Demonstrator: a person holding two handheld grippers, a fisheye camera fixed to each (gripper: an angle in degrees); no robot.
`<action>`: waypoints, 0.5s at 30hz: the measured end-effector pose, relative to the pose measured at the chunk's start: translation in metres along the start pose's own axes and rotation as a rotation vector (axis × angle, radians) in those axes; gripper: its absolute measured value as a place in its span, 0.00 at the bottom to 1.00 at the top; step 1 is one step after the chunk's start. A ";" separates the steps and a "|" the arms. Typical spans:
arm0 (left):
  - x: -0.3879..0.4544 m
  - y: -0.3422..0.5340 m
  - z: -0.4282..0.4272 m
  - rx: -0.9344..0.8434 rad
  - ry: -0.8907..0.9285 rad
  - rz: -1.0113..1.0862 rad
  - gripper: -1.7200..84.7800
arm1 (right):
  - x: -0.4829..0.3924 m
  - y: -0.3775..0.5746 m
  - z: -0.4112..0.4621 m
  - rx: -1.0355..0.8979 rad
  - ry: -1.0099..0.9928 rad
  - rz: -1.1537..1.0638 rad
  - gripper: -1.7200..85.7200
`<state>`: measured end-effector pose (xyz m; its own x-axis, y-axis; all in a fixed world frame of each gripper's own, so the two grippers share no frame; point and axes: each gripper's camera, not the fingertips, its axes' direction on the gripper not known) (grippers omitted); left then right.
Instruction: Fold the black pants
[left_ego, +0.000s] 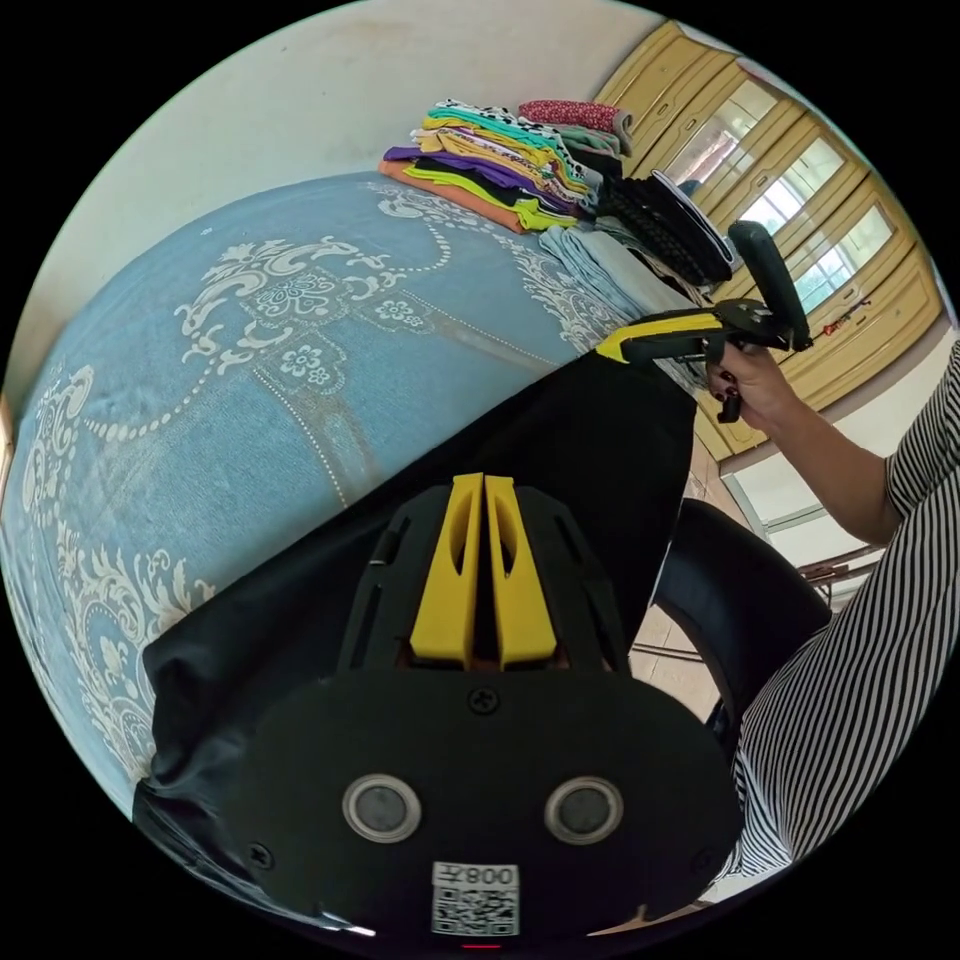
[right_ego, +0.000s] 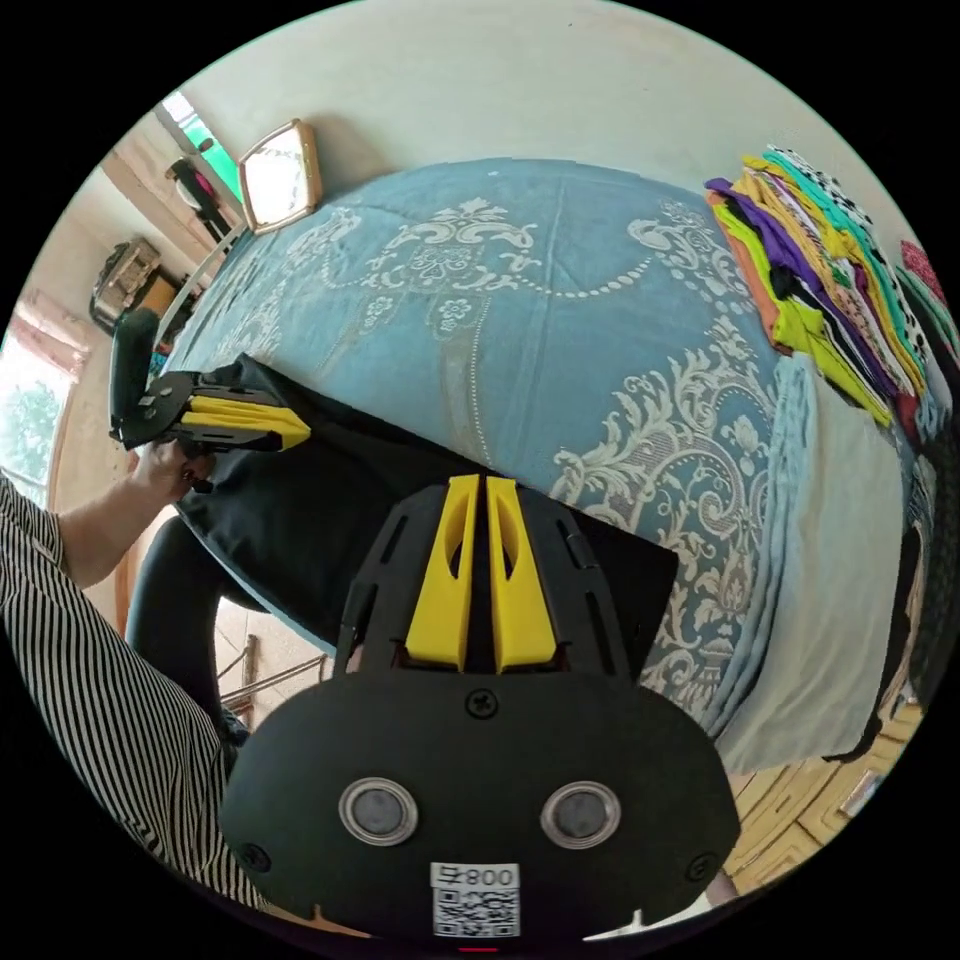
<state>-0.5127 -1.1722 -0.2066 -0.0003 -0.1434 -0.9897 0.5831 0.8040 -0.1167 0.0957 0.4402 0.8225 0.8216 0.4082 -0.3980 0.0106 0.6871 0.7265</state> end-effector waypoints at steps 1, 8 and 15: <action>0.000 0.002 -0.001 -0.005 -0.001 -0.002 0.02 | -0.009 -0.008 0.006 -0.022 -0.014 -0.045 0.06; -0.004 0.026 -0.017 -0.014 0.002 -0.011 0.02 | -0.056 -0.039 0.034 -0.107 0.050 -0.252 0.04; -0.008 0.053 -0.058 0.066 -0.052 0.007 0.02 | -0.068 -0.047 0.021 -0.059 0.084 -0.250 0.02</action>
<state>-0.5285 -1.0952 -0.2098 0.0456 -0.1689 -0.9846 0.6353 0.7655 -0.1019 0.0514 0.3675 0.8271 0.7475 0.2683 -0.6077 0.1717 0.8056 0.5670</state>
